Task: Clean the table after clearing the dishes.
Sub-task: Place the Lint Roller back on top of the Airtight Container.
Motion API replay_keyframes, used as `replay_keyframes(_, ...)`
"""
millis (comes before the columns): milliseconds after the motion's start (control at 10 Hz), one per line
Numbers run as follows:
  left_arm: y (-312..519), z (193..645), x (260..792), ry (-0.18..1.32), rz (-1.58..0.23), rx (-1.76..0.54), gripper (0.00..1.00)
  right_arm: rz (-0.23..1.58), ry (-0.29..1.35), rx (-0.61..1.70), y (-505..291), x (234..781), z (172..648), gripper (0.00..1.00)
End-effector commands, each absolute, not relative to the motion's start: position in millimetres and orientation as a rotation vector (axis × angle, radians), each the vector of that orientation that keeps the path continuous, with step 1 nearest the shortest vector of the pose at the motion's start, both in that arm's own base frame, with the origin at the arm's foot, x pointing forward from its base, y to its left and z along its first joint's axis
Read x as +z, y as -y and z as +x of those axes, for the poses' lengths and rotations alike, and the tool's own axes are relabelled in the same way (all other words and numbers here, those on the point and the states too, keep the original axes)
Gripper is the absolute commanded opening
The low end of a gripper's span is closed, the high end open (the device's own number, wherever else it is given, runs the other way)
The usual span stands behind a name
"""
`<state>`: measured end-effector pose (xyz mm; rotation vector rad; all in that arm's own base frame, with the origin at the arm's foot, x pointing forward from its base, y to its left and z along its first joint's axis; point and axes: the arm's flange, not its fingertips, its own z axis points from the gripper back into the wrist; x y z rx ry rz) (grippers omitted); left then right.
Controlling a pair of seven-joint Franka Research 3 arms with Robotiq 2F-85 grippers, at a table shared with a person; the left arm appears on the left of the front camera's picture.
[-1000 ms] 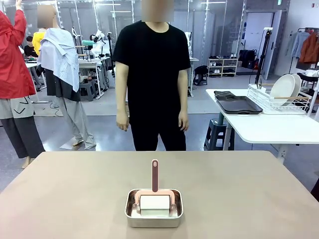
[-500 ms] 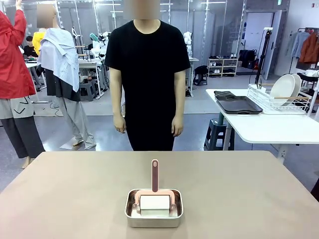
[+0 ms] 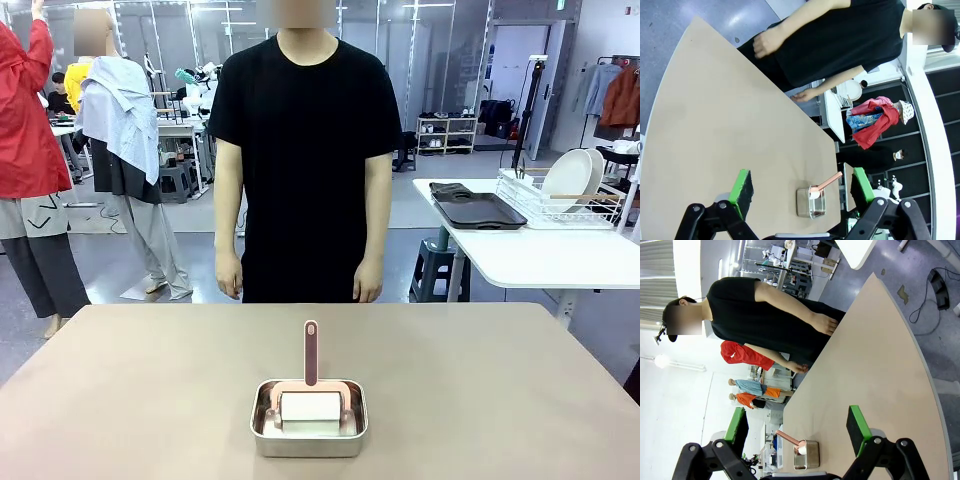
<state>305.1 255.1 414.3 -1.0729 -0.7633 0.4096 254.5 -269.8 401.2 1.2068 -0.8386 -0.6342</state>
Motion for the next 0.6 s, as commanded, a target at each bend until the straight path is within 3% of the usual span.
replay_keyframes(0, -257.9, 305.6, 417.6, 0.758, -1.083, 0.408, 1.00, 1.204, 0.853, -0.615, 266.5, 400.7, 251.7, 1.00)
replay_keyframes(500, -257.9, 305.6, 417.6, 0.758, -1.083, 0.408, 1.00, 1.204, 0.853, -0.615, 266.5, 400.7, 251.7, 1.00)
